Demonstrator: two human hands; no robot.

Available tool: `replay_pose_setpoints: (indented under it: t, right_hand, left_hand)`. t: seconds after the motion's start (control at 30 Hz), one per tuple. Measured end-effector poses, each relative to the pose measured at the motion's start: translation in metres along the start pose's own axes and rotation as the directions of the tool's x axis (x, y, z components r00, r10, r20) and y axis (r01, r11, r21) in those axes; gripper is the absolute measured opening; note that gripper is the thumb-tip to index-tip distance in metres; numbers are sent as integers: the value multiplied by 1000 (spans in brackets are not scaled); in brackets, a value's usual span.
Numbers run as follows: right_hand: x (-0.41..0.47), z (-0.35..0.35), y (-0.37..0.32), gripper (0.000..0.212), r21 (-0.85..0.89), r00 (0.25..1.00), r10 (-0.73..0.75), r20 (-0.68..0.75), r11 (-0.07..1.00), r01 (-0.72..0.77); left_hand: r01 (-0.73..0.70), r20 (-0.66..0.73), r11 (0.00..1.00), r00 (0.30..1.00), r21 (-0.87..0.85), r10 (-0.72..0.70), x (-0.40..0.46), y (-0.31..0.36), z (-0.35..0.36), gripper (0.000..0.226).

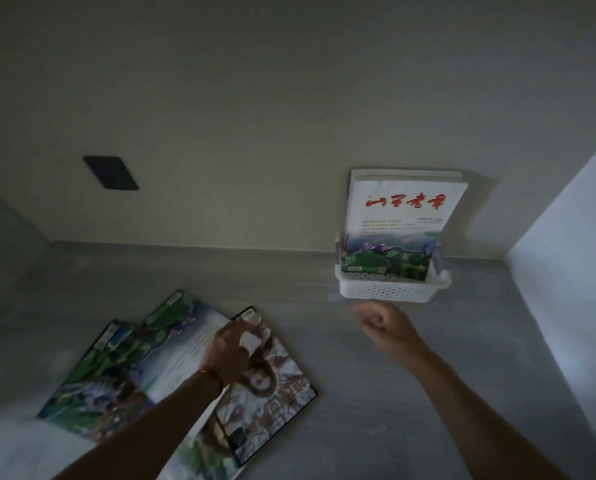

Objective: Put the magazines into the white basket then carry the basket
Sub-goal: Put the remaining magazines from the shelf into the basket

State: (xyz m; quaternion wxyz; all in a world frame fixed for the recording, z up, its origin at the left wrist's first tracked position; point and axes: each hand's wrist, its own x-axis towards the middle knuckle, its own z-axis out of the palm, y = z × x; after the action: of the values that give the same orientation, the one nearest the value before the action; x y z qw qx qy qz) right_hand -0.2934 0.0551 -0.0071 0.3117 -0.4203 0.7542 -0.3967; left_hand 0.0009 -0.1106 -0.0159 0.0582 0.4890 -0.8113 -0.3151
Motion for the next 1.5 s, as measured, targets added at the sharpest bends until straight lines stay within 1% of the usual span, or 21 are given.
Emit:
replay_pose_setpoints:
  t: [0.07, 0.1, 0.17, 0.27, 0.4, 0.47, 0.53, 0.73, 0.8, 0.87, 0.93, 1.0, 1.1, 1.13, 1.2, 1.27, 1.3, 1.37, 1.4, 1.43, 1.5]
  right_hand:
    - [-13, 45, -14, 22, -43, 995, -23, 96, 999, 27]
    - [-18, 67, -21, 18, -53, 991, -31, 132, 998, 38]
    - [-29, 106, -36, 19, -62, 983, -44, 180, 996, 56]
    - [-44, 154, -56, 23, -40, 976, -35, 216, 998, 44]
    - [-63, 191, -67, 26, -92, 980, 25, 196, 996, -7]
    - [-71, 199, -69, 26, -118, 982, 43, 185, 993, -21]
    - [-77, 202, -68, 26, -128, 983, 67, 172, 991, -45]
    - [-93, 195, -64, 24, -136, 980, 160, 116, 980, -144]
    - [-97, 192, -64, 22, -141, 980, 175, 92, 977, -161]
    - [-101, 190, -63, 21, -138, 979, 188, 79, 975, -176]
    - [-105, 189, -63, 21, -127, 977, 201, 69, 973, -191]
    - [-106, 188, -61, 22, -88, 974, 218, 57, 973, -212]
    - [-105, 184, -59, 24, 111, 955, 290, 55, 949, -295]
    - [-105, 181, -61, 25, 236, 941, 331, 66, 912, -337]
    - [-103, 172, -65, 35, 513, 907, 413, 86, 762, -395]
    - [-98, 157, -66, 53, 663, 897, 439, 55, 655, -362]
    - [-94, 148, -68, 61, 680, 902, 431, 23, 654, -330]
    - [-86, 125, -73, 64, 668, 911, 410, -51, 692, -275]
    - [-81, 113, -76, 60, 657, 917, 389, -85, 714, -242]
    - [-76, 99, -79, 53, 634, 926, 357, -127, 747, -201]
    - [-67, 67, -81, 35, 489, 933, 273, -235, 862, -129]
  left_hand:
    - [-32, 168, 966, 986, 258, -13, -8, -39, -7, 58]
    - [-60, 241, 938, 970, 341, -25, -9, -54, -9, 64]
    - [-100, 340, 909, 939, 405, -48, -11, -74, -10, 69]
    - [-143, 399, 869, 914, 474, -68, -8, -86, -10, 71]
    - [-289, 463, 757, 886, 586, -20, 9, -82, -11, 74]
    - [-376, 503, 686, 864, 623, 17, 20, -73, -13, 83]
    - [-430, 520, 635, 853, 642, 52, 27, -64, -17, 91]
    - [-496, 499, 544, 852, 677, 156, 45, -56, -17, 90]
    - [-517, 443, 488, 855, 703, 269, 51, -49, -20, 73]
    - [-540, 431, 469, 841, 699, 327, 57, -41, -25, 59]
    - [-580, 471, 482, 814, 656, 339, 63, -35, -34, 56]
    - [-631, 490, 544, 774, 553, 401, 67, -28, -49, 54]
    - [-668, 382, 687, 738, 288, 557, 70, -12, -78, 56]
    - [-654, 312, 735, 746, 179, 588, 69, -3, -87, 57]
    - [-580, 166, 814, 800, -29, 576, 67, 17, -104, 60]
    - [-511, 43, 846, 851, -154, 523, 65, 39, -116, 60]
    - [-495, -1, 845, 863, -203, 506, 63, 49, -120, 53]
    - [-505, -67, 815, 858, -283, 509, 57, 68, -124, 19]
    - [-516, -94, 794, 852, -321, 516, 55, 76, -124, 15]
    - [-526, -120, 774, 846, -353, 520, 51, 84, -124, 20]
    - [-540, -128, 745, 834, -393, 537, 45, 99, -124, 17]
